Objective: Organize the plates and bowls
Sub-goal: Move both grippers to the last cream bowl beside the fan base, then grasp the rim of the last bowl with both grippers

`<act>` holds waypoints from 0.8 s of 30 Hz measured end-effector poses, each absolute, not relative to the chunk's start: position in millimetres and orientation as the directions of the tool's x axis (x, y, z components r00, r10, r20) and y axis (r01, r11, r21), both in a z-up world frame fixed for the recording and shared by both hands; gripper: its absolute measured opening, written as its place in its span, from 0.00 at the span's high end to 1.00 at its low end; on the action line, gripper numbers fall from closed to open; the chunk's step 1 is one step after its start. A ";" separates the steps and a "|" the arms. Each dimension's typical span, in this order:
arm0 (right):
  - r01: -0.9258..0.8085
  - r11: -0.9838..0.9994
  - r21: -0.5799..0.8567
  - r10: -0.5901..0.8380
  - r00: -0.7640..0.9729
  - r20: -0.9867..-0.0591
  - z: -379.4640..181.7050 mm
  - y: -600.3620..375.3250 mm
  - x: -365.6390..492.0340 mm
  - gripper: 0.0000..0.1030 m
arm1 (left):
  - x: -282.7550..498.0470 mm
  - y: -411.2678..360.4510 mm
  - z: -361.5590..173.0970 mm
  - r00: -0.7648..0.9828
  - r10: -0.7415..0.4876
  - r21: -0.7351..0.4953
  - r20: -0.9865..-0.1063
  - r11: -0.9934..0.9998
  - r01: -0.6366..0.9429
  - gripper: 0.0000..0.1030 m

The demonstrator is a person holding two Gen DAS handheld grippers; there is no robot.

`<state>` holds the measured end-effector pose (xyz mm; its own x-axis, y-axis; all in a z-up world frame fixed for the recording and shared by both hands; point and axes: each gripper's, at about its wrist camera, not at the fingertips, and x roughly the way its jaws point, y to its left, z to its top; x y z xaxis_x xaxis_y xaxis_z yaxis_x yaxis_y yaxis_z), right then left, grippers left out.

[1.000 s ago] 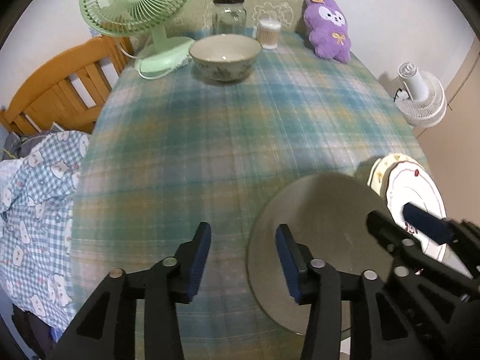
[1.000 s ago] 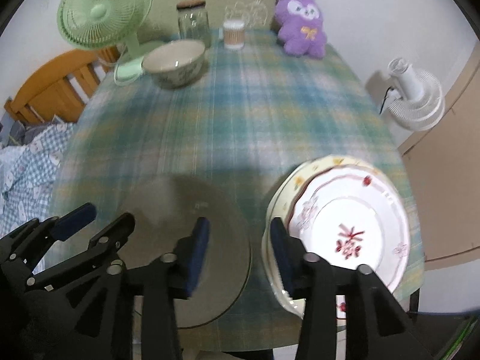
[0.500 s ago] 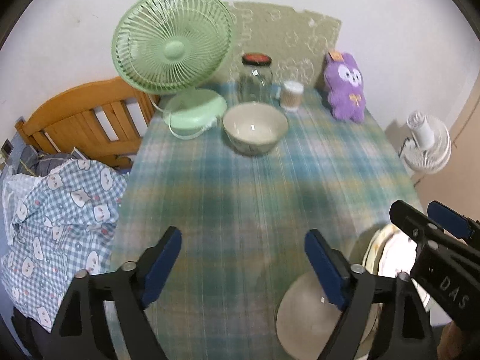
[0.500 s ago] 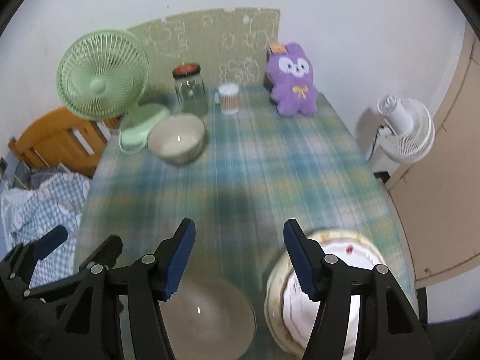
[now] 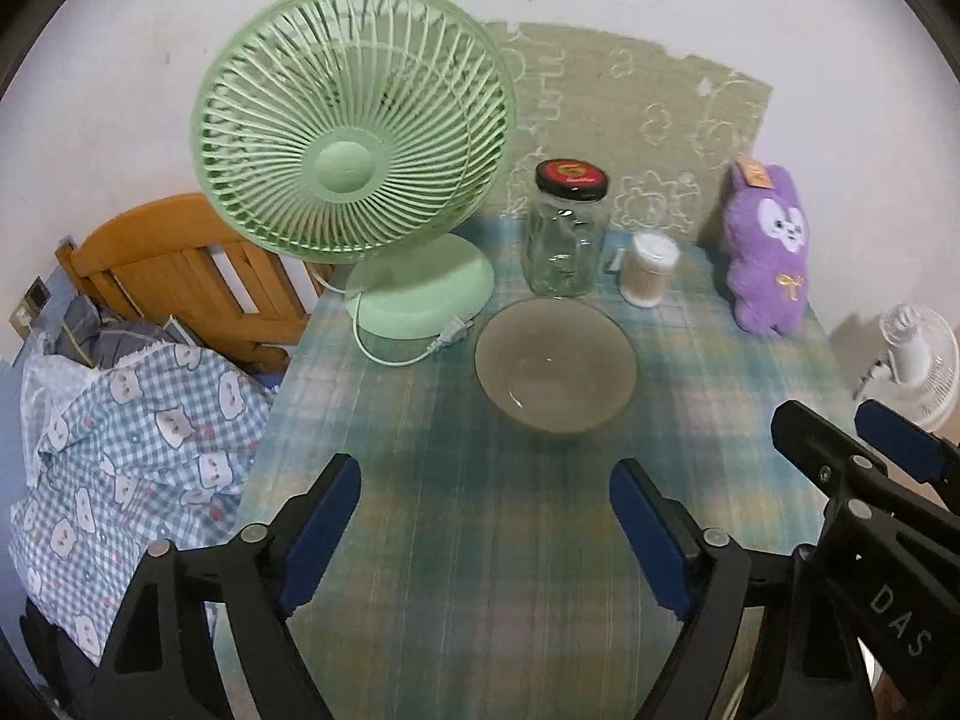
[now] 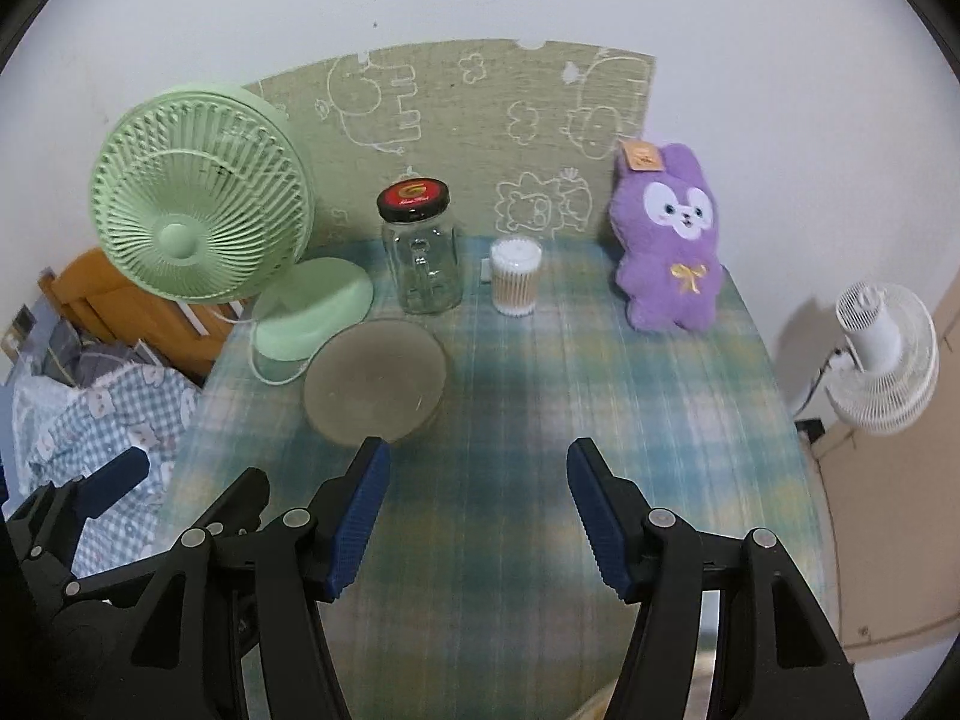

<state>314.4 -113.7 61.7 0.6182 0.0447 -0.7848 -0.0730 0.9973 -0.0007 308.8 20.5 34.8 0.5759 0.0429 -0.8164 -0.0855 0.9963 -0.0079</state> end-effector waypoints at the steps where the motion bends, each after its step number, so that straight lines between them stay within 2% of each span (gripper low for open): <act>1: -0.073 0.997 -0.015 0.034 0.621 -0.783 59.3 -114.0 323.2 0.37 | 316.7 18.7 31.9 0.570 0.046 -0.009 -0.821 0.996 -0.094 0.19; 6: -0.130 0.991 0.027 0.099 0.584 -0.806 39.9 -116.5 363.8 0.37 | 349.7 13.2 15.3 0.559 0.090 0.017 -0.824 0.991 -0.134 0.21; 8: -0.135 0.991 0.017 0.093 0.582 -0.808 30.8 -115.3 380.6 0.37 | 360.9 12.0 7.9 0.553 0.098 0.021 -0.828 0.989 -0.144 0.24; 15: -0.148 0.988 0.045 0.120 0.549 -0.827 -2.2 -111.8 424.1 0.37 | 392.9 8.5 -17.9 0.567 0.142 0.063 -0.812 0.986 -0.157 0.24; 19: -0.169 0.985 0.041 0.127 0.542 -0.831 -19.8 -102.7 440.2 0.38 | 409.7 10.2 -35.2 0.552 0.151 0.074 -0.820 0.984 -0.159 0.30; 24: -0.178 0.983 0.052 0.139 0.519 -0.843 -40.8 -94.0 453.0 0.52 | 423.0 10.8 -55.7 0.526 0.150 0.075 -0.837 0.984 -0.160 0.41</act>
<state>453.0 -94.0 -40.8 0.5190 0.1387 -0.8434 -0.1778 0.9827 0.0522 423.0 10.8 -55.7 0.5256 0.1496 -0.8374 -0.1603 0.9842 0.0752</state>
